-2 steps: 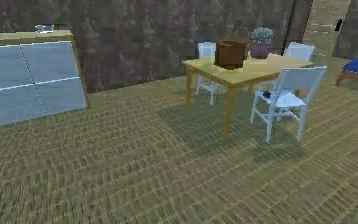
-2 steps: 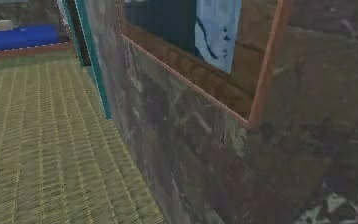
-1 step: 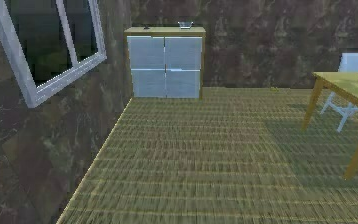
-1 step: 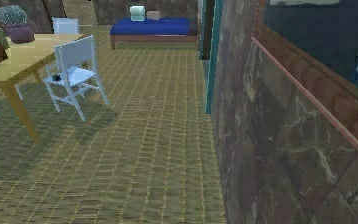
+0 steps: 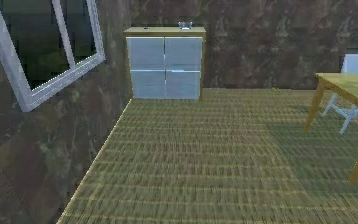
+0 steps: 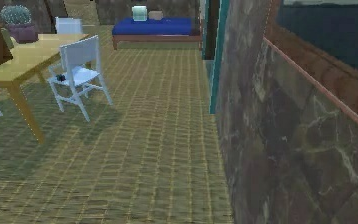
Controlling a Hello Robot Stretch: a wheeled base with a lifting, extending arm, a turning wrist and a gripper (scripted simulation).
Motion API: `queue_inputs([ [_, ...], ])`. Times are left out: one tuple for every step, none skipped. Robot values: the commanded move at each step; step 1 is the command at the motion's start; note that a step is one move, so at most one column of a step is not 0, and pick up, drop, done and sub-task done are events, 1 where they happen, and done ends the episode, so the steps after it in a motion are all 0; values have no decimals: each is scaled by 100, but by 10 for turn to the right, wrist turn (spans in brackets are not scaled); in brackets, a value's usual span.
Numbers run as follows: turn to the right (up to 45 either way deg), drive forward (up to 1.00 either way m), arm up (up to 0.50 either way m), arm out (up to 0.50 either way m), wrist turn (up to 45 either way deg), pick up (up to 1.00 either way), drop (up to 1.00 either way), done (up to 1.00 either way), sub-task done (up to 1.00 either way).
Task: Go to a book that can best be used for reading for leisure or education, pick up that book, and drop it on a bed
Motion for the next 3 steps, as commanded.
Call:
queue_inputs([
  [450, 0, 0, 0, 0, 0, 0, 0, 0],
  [390, 0, 0, 0, 0, 0, 0, 0, 0],
  [0, 100, 0, 0, 0, 0, 0, 0, 0],
])
